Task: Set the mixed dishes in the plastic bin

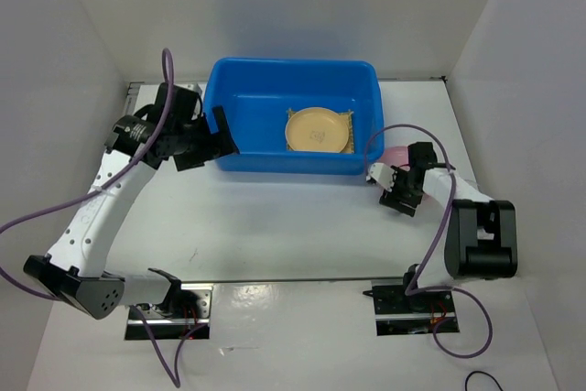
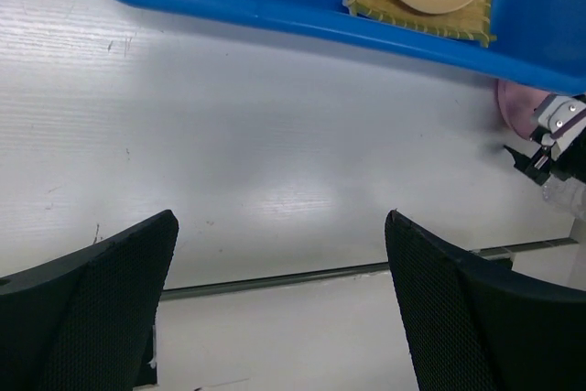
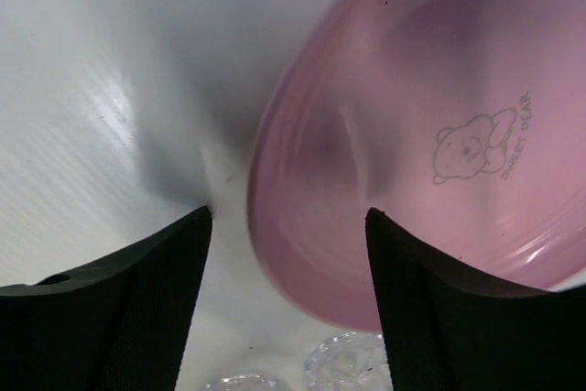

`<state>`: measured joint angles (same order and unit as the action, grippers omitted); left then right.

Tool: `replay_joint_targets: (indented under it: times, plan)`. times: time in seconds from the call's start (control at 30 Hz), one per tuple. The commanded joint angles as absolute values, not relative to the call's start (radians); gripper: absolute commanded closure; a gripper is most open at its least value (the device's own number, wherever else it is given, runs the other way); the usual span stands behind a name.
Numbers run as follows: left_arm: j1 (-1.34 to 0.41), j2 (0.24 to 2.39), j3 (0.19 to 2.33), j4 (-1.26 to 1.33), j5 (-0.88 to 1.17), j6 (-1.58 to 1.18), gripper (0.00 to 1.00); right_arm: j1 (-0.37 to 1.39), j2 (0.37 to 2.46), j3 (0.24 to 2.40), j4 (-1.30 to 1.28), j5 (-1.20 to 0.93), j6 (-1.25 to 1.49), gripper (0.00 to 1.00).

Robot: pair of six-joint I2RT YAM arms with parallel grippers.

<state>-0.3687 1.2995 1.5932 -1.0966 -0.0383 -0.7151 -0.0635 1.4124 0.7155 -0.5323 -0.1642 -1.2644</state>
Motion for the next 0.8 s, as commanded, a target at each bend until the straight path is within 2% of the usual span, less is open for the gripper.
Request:
replay_joint_targets:
  times: [0.0, 0.07, 0.23, 0.27, 0.33, 0.37, 0.47, 0.77]
  plan:
    - [-0.364, 1.267, 1.566, -1.062, -0.003, -0.747, 0.00, -0.071, 1.492, 0.801, -0.567, -0.163, -1.282, 0.28]
    - [-0.364, 1.267, 1.545, -1.051, 0.018, -0.747, 0.00, -0.071, 1.575, 0.853, -0.630, -0.153, -1.261, 0.41]
    - [-0.354, 1.267, 1.534, -1.051, 0.028, -0.747, 0.00, -0.071, 1.628, 0.865, -0.663, -0.134, -1.246, 0.53]
    - [-0.354, 1.267, 1.534, -1.051, 0.028, -0.747, 0.00, -0.060, 1.614, 0.865, -0.663, -0.133, -1.255, 0.64]
    - [-0.345, 1.267, 1.525, -1.042, 0.038, -0.738, 0.00, -0.051, 1.605, 0.853, -0.676, -0.133, -1.255, 0.78]
    - [-0.345, 1.267, 1.514, -1.042, 0.038, -0.738, 0.00, -0.051, 1.595, 0.853, -0.687, -0.133, -1.255, 0.88]
    - [-0.336, 1.267, 1.505, -1.032, 0.049, -0.738, 0.00, -0.051, 1.548, 0.868, -0.733, -0.158, -1.218, 0.94]
    - [-0.307, 1.258, 1.470, -0.979, 0.081, -0.729, 0.00, -0.051, 1.266, 0.998, -0.804, -0.271, -1.071, 1.00]
